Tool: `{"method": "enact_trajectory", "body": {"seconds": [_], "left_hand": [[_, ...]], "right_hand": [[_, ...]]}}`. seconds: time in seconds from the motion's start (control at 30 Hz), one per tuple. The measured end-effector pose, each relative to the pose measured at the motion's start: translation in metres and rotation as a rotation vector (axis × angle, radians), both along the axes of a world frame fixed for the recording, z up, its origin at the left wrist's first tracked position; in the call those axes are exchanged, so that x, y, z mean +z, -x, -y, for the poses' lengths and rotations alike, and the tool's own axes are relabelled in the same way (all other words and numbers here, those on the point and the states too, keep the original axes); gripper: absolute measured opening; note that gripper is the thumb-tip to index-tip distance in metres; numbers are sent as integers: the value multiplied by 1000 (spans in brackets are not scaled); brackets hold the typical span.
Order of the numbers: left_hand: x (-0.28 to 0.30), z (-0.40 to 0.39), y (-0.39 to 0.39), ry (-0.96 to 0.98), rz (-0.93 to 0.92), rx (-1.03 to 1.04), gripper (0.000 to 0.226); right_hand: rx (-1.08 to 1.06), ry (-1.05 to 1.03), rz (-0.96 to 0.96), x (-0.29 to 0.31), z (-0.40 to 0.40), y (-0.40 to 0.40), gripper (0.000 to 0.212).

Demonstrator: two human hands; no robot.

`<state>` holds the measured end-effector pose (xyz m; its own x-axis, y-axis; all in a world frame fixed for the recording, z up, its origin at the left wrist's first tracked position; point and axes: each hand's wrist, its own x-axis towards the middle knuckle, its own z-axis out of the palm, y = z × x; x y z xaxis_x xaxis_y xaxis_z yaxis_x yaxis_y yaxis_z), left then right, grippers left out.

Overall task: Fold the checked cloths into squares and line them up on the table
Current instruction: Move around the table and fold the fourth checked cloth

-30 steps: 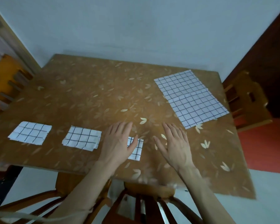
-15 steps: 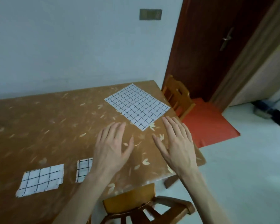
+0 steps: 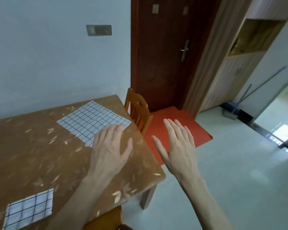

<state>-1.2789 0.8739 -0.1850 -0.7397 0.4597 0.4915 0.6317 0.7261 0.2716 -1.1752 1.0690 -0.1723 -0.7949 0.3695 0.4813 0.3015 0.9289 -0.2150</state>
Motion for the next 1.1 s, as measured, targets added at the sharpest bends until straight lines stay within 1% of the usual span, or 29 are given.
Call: {"method": "enact_trajectory", "body": {"seconds": [0.27,0.53,0.73,0.87,1.0,1.1], "left_hand": [[22,-133,-3,1,18,163,56],[29,-210,24,-13,21,267,57],[9,-251,81,-81,-3,343,52],[-2,-274,131,-114,-8,397,52],[-6,-286,179,-160,21,478,54],[-6,-282,208,-172,7,527,53]], "right_hand": [[145,47,11,10,-133,11,73],[267,71,8,12,-220,66,73],[366,64,14,4,-265,134,75],[460,55,21,4,-286,196,74],[558,65,39,1,-301,264,72],[641,73,39,-5,-303,311,71]]}}
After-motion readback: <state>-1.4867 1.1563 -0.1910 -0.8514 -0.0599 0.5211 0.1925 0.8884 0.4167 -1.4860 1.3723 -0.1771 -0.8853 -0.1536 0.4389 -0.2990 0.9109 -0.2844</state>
